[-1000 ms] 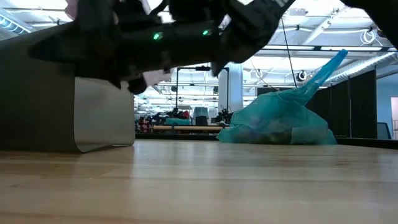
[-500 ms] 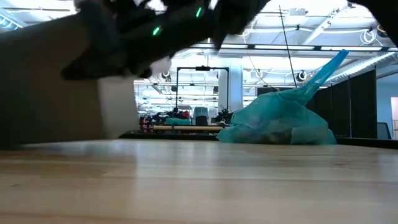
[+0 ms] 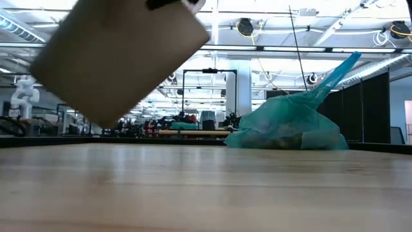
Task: Place trash/remove bag and relplace
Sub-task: Put the pink trash bag into the trash bin
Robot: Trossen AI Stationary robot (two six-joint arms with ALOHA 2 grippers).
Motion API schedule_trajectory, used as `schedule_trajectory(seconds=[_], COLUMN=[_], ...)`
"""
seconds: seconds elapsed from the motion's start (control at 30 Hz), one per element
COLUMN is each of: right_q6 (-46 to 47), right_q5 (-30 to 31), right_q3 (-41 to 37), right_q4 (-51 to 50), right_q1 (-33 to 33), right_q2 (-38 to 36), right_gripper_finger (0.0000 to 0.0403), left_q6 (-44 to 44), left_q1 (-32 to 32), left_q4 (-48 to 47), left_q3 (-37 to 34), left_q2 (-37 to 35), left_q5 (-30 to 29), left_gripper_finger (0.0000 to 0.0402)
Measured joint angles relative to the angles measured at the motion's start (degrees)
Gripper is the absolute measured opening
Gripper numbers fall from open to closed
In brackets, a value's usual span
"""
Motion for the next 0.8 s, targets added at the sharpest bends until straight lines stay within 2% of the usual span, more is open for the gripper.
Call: schedule_trajectory(seconds=[0.23, 0.4, 0.5, 0.67, 0.8], right_q6=[-1.64, -0.62, -0.65, -0.51, 1.32], right_q5=[1.20, 1.65, 2.55, 1.74, -0.83], right_q3=[15.30, 21.15, 22.39, 22.79, 28.55], right_q4=[-25.67, -41.05, -46.00, -49.53, -54.80], right_q1=[-0.03, -0.28, 0.04, 0.88, 1.16], right_q2=[5.96, 11.89, 14.18, 13.70, 13.61], right_gripper_finger=[0.0000, 0.0000, 0.0000, 0.0000, 0.0000], left_q6=[0.08, 0.06, 0.06, 0.08, 0.08], left_q1=[0.00, 0.00, 0.01, 0.00, 0.00], left_q4=[0.26, 0.20, 0.18, 0.20, 0.50], left_q3=[0.02, 0.02, 0.02, 0.02, 0.02], left_q2=[0.59, 0.81, 0.80, 0.79, 0.80], left_q5=[0.02, 0.07, 0.04, 0.07, 0.07], left_gripper_finger=[0.0000, 0.0000, 0.0000, 0.0000, 0.0000])
